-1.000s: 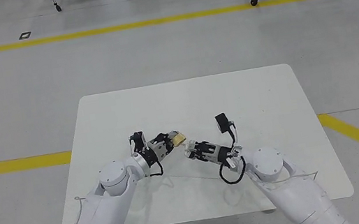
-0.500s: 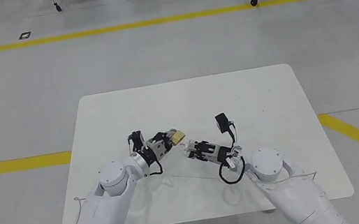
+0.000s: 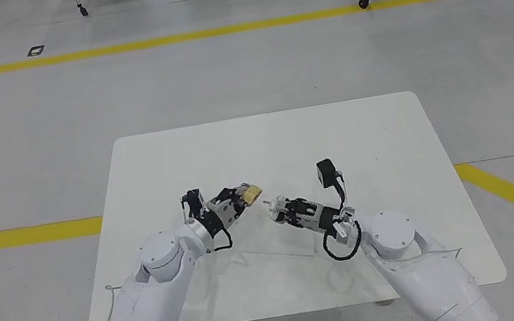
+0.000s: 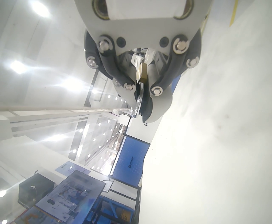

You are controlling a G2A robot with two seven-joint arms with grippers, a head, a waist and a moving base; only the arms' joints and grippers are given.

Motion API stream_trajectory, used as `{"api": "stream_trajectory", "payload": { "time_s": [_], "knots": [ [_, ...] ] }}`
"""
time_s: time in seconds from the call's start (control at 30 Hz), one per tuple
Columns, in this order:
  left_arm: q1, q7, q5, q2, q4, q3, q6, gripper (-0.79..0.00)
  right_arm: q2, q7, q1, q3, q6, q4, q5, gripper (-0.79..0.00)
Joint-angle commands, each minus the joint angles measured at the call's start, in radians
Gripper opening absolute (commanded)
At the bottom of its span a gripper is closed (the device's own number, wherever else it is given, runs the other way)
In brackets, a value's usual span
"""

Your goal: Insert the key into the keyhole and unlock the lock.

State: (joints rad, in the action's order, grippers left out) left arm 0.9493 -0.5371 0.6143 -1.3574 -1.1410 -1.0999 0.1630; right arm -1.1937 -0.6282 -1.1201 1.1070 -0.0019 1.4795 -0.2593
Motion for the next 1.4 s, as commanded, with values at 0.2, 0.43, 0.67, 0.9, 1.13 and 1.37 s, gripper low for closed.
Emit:
{"api": "stream_trajectory", "payload": {
  "time_s": [0.2, 0.43, 0.67, 0.9, 1.13, 1.37],
  "knots": [
    [-0.022, 0.043, 0.141, -0.026, 0.026, 0.028, 0.120, -0.785, -0.018, 0.335, -0.123, -0.022, -0.118, 0.106, 0.060, -0.785],
    [-0.036, 0.092, 0.206, -0.040, 0.034, 0.025, 0.111, -0.785, -0.034, 0.488, -0.148, -0.054, -0.095, 0.131, 0.133, -0.785],
    [-0.022, 0.129, 0.178, -0.042, 0.008, 0.014, 0.036, -0.785, -0.048, 0.540, -0.153, -0.066, -0.081, 0.134, 0.119, -0.785],
    [-0.005, 0.161, 0.119, -0.043, -0.021, 0.023, 0.009, -0.785, -0.060, 0.545, -0.133, -0.079, -0.046, 0.115, 0.118, -0.785],
    [0.012, 0.150, 0.096, -0.044, -0.036, 0.026, -0.007, -0.785, -0.073, 0.562, -0.114, -0.090, -0.019, 0.098, 0.124, -0.785],
    [0.022, 0.159, 0.060, -0.045, -0.049, 0.027, -0.033, -0.785, -0.078, 0.554, -0.122, -0.087, -0.017, 0.101, 0.139, -0.785]
  ]
}}
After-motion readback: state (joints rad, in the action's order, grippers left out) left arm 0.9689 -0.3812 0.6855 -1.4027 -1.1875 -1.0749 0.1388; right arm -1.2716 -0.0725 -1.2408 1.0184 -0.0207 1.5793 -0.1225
